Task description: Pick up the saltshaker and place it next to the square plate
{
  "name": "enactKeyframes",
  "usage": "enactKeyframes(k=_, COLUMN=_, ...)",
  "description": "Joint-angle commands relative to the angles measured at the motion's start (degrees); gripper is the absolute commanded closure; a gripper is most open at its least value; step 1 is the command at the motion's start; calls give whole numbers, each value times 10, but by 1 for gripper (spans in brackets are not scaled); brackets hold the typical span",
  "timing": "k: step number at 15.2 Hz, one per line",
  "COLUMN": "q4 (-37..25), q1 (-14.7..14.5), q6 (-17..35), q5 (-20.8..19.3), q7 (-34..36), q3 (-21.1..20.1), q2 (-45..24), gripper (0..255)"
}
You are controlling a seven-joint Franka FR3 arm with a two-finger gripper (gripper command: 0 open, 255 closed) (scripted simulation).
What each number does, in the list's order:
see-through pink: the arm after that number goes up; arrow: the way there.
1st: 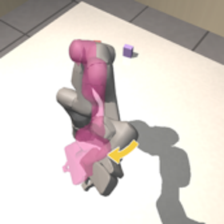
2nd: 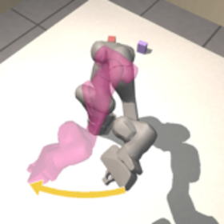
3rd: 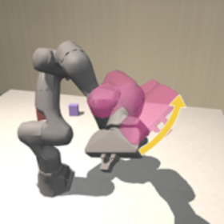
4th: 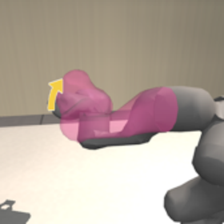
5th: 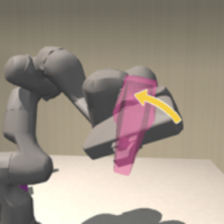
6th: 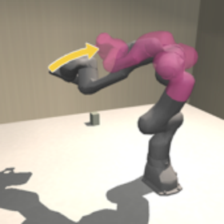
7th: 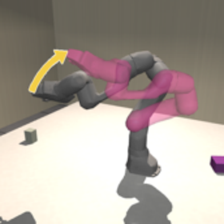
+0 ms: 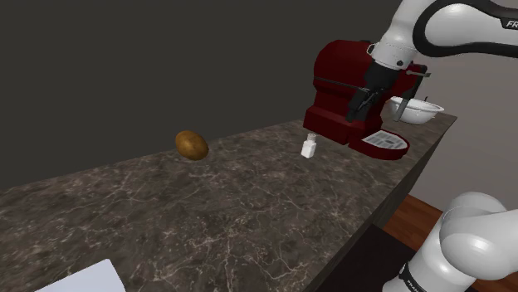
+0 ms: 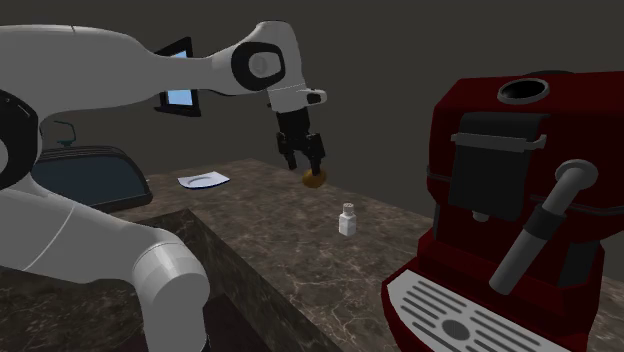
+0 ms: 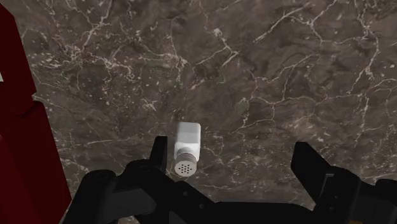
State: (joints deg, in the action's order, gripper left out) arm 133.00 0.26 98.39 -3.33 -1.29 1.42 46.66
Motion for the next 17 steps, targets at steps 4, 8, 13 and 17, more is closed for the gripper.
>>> enactKeyframes(k=4, q4=44, q1=6, q6=77, q5=1, q7=10, q3=7, q2=-16, gripper=0)
enactKeyframes(k=8, q4=90, q1=12, q6=182, q5=2, q7=23, q3=15, q2=-53, gripper=0)
enactKeyframes(k=13, q4=126, q1=19, q6=317, q5=7, q7=36, q3=26, q2=-124, gripper=0)
enactKeyframes(k=17, q4=137, q1=21, q6=392, q5=12, q7=41, q3=33, q2=-175, gripper=0)
